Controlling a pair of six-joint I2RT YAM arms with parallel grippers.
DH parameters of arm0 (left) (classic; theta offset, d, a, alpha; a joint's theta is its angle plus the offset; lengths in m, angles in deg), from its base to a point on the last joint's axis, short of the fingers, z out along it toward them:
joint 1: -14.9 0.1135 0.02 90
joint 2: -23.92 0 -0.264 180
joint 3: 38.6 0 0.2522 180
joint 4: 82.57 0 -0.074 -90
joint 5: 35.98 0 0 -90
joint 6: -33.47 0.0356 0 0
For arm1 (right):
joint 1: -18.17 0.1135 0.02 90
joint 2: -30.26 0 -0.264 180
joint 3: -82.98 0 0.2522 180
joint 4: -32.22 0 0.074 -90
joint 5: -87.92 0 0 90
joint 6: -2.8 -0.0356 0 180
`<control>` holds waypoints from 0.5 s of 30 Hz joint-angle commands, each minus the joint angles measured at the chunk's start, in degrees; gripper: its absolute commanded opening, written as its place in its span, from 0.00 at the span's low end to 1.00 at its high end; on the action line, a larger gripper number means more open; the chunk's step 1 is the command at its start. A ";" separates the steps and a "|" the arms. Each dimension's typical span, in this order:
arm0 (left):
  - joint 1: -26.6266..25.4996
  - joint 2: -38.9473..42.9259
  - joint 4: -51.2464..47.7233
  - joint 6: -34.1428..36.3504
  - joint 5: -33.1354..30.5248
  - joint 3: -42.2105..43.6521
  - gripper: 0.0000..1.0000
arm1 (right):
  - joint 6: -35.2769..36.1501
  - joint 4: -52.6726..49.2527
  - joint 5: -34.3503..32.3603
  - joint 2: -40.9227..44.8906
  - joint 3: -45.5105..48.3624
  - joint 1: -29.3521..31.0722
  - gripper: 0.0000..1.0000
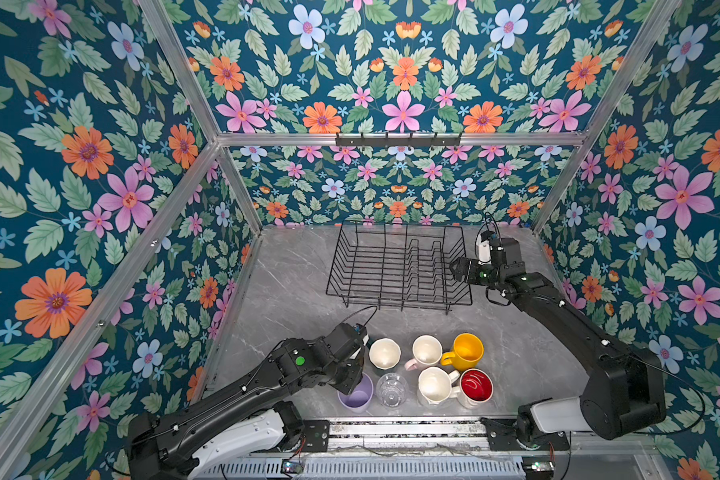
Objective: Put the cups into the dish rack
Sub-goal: 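Close the left gripper on the lavender cup's rim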
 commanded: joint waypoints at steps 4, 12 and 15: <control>-0.38 -0.64 -1.35 -0.12 -0.73 -0.26 0.33 | 0.57 0.11 -0.28 0.44 -0.16 0.06 0.96; -0.49 -0.93 -1.87 -0.10 -0.95 -0.78 0.09 | 0.39 0.11 0.00 0.30 -0.51 0.13 0.96; -0.49 -0.33 -3.16 -0.14 -1.74 -2.05 0.03 | 0.39 0.11 0.15 0.18 -0.69 0.07 0.96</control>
